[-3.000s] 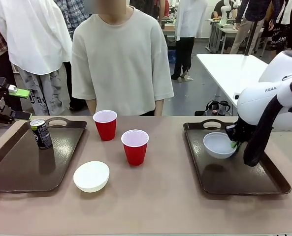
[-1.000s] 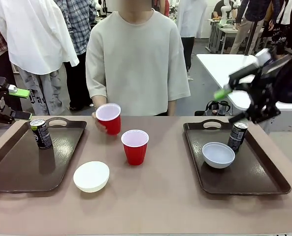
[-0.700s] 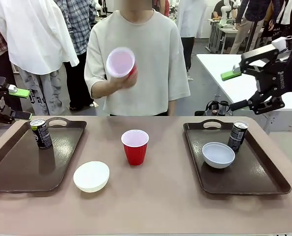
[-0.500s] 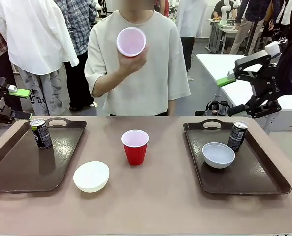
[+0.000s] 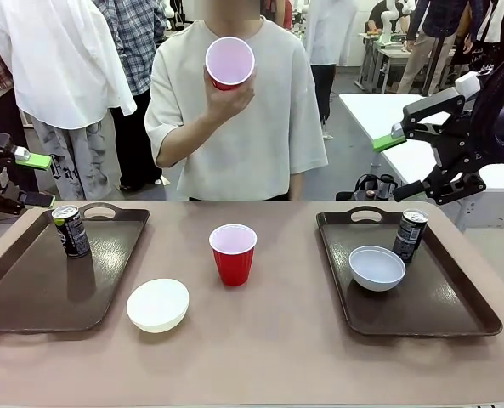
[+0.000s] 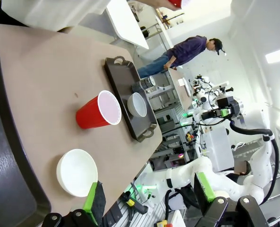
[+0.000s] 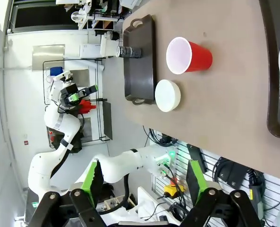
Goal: Prepare tableware on both trays.
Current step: Pick up a Picnic Bowl from the table and place it on a Handle tray.
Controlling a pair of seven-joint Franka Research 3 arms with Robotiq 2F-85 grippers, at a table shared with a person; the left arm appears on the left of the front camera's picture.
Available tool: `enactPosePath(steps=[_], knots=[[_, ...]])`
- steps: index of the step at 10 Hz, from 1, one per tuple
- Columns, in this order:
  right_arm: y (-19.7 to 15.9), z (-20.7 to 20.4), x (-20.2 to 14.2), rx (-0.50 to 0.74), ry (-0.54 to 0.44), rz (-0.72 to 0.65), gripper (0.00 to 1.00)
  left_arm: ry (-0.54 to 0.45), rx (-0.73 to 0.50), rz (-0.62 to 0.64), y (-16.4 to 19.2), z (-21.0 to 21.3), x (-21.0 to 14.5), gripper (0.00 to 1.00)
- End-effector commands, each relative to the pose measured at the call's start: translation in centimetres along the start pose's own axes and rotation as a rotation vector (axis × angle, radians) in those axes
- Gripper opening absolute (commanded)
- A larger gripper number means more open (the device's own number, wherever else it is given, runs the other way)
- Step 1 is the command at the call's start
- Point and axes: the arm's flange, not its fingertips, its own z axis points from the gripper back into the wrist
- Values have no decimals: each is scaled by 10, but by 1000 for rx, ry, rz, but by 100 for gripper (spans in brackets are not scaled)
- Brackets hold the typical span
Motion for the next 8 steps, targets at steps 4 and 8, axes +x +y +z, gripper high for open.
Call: enactPosePath(steps=[4, 8], knots=[[-1, 0, 4, -4, 13, 18, 92, 196, 386, -180, -15, -63, -17, 100], [-1, 0, 4, -4, 13, 18, 92, 325, 572, -311, 12, -105, -36, 100]])
